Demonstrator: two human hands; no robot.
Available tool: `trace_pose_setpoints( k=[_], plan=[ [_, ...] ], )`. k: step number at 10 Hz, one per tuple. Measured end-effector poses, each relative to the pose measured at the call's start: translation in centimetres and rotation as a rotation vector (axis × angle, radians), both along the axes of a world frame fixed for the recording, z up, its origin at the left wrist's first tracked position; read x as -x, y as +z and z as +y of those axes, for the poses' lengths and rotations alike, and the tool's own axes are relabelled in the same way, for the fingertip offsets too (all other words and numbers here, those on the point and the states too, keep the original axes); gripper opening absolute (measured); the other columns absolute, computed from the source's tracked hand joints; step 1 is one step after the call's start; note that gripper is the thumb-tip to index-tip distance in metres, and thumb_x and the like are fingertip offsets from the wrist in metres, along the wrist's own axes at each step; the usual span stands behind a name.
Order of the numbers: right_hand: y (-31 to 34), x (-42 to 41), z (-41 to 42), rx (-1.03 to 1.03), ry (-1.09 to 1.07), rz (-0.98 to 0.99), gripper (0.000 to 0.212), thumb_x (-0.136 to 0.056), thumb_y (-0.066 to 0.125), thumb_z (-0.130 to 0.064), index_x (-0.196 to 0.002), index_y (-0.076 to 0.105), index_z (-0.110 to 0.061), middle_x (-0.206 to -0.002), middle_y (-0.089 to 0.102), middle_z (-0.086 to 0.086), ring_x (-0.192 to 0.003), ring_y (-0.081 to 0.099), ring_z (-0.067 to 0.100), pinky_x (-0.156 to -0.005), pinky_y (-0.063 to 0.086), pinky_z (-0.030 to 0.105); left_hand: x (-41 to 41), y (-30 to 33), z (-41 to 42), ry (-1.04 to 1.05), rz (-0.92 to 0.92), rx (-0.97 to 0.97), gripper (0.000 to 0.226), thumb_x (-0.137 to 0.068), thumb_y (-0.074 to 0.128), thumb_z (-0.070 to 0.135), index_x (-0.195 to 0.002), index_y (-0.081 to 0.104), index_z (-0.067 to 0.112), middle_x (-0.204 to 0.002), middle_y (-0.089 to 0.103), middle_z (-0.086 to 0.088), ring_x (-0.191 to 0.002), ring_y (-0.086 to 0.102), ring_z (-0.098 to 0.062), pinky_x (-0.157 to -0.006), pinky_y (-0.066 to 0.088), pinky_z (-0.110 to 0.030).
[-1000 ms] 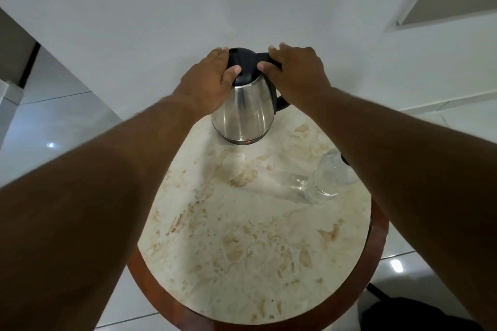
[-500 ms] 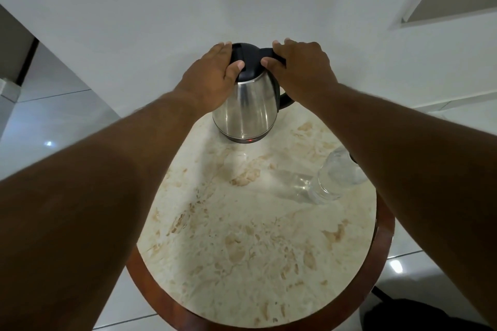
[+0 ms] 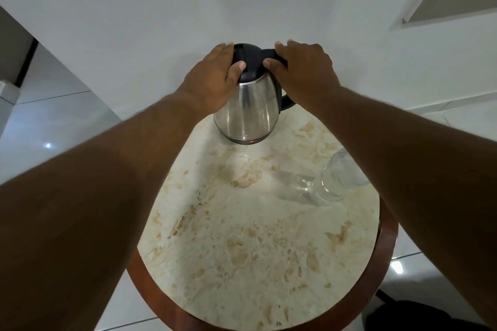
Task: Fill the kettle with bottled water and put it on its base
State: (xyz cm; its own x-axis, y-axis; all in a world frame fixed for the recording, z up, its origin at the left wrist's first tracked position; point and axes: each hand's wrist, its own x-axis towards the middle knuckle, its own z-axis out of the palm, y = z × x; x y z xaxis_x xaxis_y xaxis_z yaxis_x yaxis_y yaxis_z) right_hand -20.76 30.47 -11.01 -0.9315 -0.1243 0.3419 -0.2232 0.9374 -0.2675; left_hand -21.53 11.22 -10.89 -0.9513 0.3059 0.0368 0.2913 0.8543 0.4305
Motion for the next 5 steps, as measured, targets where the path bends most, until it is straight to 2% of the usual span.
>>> trace_pose_setpoints(
  k=[3,4,5],
  plan=[
    [-0.2,-0.3,-0.2,0.010,-0.009,-0.018,0.039,-0.096,0.043,-0.043,-0.107,0.057,-0.008,-0.094,0.060,0.012,-0.084,0.057,0.029,-0.065,0.034,0.033,-0.1,-0.3,0.0,-0.008,0.005,-0.017,0.056,-0.104,0.029,0.036,-0.151,0.020,0.008,-0.161,0.022,-0.011,-0.148,0.017,-0.022,-0.118,0.014,-0.032],
    [0.0,-0.1,-0.3,0.012,-0.005,-0.053,0.043,-0.095,0.044,-0.044,-0.116,0.055,-0.009,-0.106,0.060,0.015,-0.099,0.056,0.032,-0.072,0.038,0.034,0.2,-0.2,-0.2,-0.037,-0.013,-0.018,0.058,-0.103,0.027,0.039,-0.152,0.018,0.009,-0.161,0.019,-0.011,-0.149,0.014,-0.024,-0.120,0.013,-0.036],
    [1.5,-1.7,0.0,0.106,-0.011,-0.304,0.067,-0.092,0.045,-0.055,-0.145,0.030,-0.017,-0.153,0.026,0.018,-0.143,0.019,0.033,-0.109,0.028,0.044,-0.4,1.6,-1.3,-0.041,-0.062,0.045,0.064,-0.100,0.028,0.048,-0.153,0.016,0.013,-0.162,0.019,-0.009,-0.150,0.009,-0.029,-0.121,0.013,-0.047]
  ],
)
